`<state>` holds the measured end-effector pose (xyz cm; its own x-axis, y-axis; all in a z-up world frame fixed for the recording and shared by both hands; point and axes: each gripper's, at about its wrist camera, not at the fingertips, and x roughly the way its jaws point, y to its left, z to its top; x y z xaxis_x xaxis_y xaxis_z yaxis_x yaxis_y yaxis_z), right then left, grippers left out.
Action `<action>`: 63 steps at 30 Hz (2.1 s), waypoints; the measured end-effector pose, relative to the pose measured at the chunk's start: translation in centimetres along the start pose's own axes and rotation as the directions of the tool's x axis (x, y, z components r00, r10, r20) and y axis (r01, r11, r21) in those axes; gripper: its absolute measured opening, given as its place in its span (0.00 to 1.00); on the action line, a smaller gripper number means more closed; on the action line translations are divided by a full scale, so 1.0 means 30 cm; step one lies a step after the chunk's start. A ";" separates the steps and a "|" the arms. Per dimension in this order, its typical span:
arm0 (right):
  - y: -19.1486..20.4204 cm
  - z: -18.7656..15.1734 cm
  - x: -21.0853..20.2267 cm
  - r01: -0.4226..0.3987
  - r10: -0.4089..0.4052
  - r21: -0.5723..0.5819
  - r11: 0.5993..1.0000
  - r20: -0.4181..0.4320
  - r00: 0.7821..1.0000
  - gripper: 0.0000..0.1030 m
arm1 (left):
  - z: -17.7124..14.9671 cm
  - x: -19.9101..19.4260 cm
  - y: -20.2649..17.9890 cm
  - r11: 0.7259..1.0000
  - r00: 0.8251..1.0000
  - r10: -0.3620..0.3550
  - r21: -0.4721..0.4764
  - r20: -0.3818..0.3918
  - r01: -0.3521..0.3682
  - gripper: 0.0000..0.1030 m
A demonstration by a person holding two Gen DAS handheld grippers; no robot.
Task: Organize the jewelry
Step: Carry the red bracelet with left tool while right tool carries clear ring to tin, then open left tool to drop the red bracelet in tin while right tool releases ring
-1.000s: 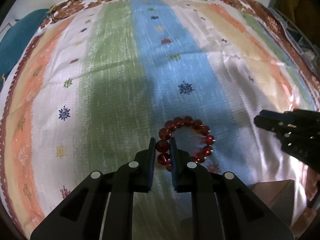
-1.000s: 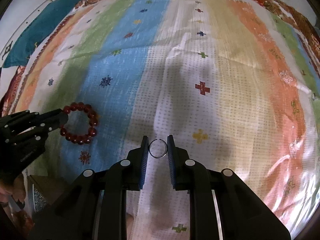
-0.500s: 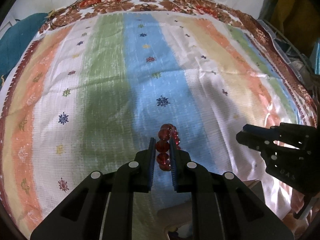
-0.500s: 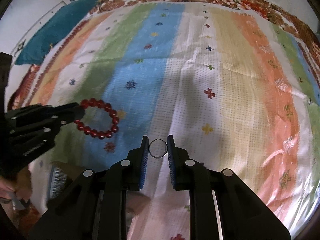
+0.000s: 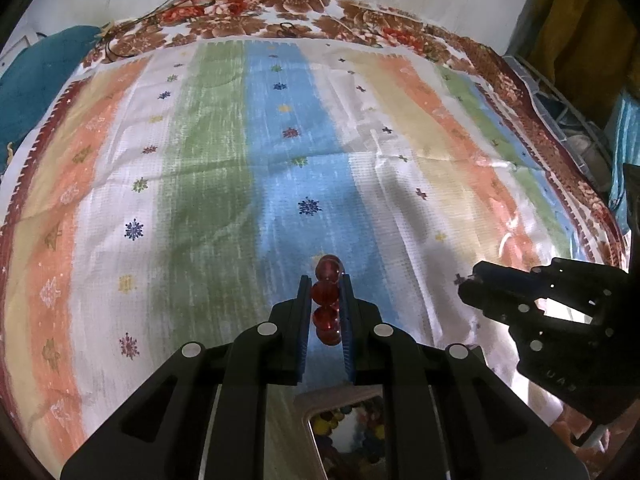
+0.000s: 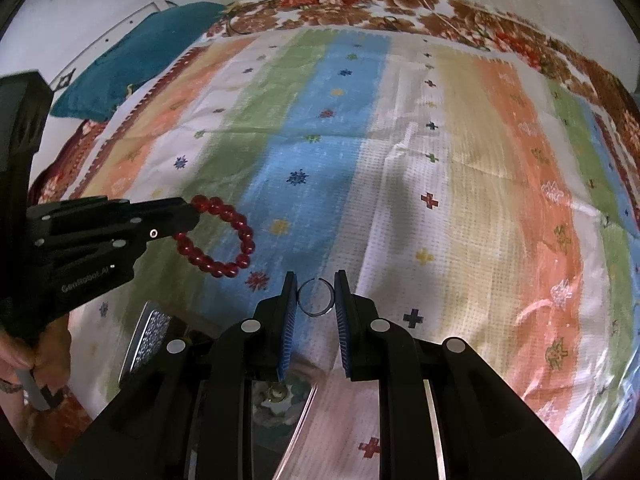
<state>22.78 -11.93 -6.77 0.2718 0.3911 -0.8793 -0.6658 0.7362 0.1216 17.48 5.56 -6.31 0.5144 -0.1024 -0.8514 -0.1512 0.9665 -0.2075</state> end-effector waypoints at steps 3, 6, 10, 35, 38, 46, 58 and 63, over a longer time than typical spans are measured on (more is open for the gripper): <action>0.010 -0.010 -0.010 0.021 -0.021 0.004 1.000 0.002 1.000 0.19 | -0.014 -0.018 -0.003 1.000 1.000 0.001 -0.005 -0.003 -0.001 0.12; 0.017 -0.019 -0.021 0.034 -0.034 -0.003 0.999 0.010 0.999 0.19 | -0.022 -0.045 0.002 1.000 1.000 0.006 -0.009 0.012 -0.006 0.12; 0.019 -0.030 -0.046 0.030 -0.030 0.006 1.000 0.028 0.999 0.19 | -0.033 -0.086 0.011 1.000 0.999 0.002 -0.027 0.034 -0.001 0.13; 0.042 -0.107 -0.165 -0.021 0.018 0.045 0.999 0.082 0.996 0.19 | -0.147 -0.264 -0.078 1.000 0.993 -0.025 -0.008 0.116 0.026 0.13; 0.053 -0.120 -0.172 -0.027 0.024 0.037 0.999 0.081 0.996 0.19 | -0.158 -0.280 -0.090 0.999 0.992 -0.031 -0.003 0.125 0.032 0.13; 0.083 -0.154 -0.188 -0.035 0.033 0.026 0.999 0.078 0.996 0.19 | -0.194 -0.309 -0.112 1.000 0.990 -0.028 0.007 0.139 0.027 0.13; 0.116 -0.194 -0.202 -0.051 0.052 -0.007 0.999 0.081 0.995 0.19 | -0.248 -0.324 -0.101 0.999 0.991 -0.048 -0.016 0.126 0.050 0.13; 0.117 -0.201 -0.205 -0.066 0.066 -0.007 0.998 0.076 0.995 0.19 | -0.263 -0.324 -0.101 0.998 0.991 -0.059 -0.022 0.121 0.062 0.13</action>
<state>14.60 -15.09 -3.70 0.2790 0.4794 -0.8320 -0.6873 0.7048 0.1756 6.27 1.77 -1.21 0.6206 -0.1302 -0.7732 -0.1370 0.9529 -0.2705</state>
